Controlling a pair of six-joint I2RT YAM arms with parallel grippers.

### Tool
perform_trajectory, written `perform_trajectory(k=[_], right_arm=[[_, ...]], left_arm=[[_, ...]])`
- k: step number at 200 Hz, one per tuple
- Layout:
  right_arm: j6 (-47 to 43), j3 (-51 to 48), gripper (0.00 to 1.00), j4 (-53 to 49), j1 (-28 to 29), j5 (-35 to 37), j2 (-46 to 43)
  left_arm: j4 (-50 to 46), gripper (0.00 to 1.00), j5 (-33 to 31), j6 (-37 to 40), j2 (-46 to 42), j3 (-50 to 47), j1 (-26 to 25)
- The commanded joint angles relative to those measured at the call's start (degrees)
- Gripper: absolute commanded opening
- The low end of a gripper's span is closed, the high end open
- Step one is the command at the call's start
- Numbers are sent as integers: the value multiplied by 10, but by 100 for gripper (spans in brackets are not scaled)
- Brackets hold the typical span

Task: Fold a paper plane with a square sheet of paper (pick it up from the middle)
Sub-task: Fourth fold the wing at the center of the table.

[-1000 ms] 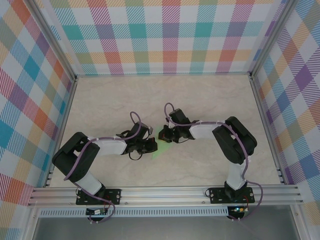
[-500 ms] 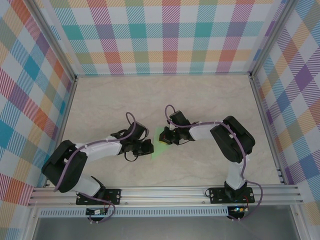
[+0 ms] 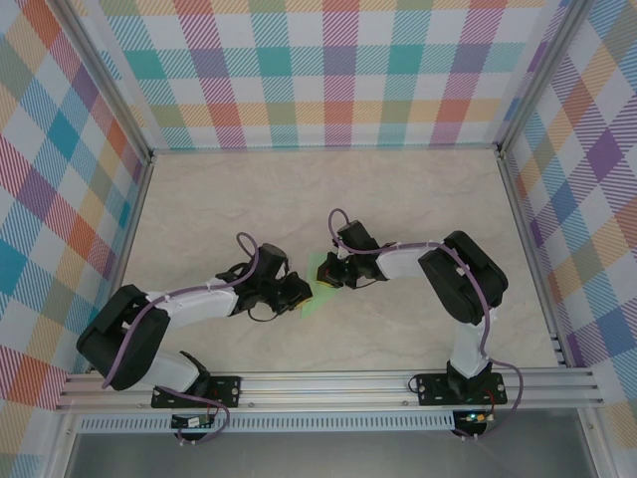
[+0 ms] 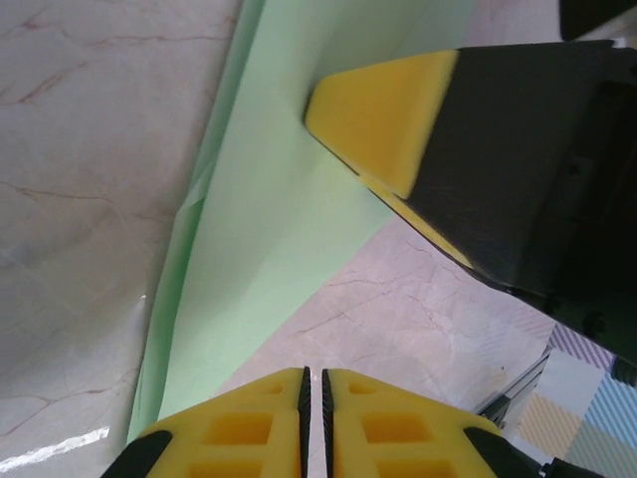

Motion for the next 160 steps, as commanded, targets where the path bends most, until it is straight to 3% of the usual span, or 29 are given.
perform_trajectory(k=[1,60,160], right_arm=[[5,-16,0,-47,2,52,31],[6,-18,0,-51,2,54,32],[2,-17,0,-66,2,62,33]], left_arm=[[47,13,14,-36,18,-12,1],[48,14,25,-29,53,-20,-1],[-67,13,33,34,55,-65,-1]])
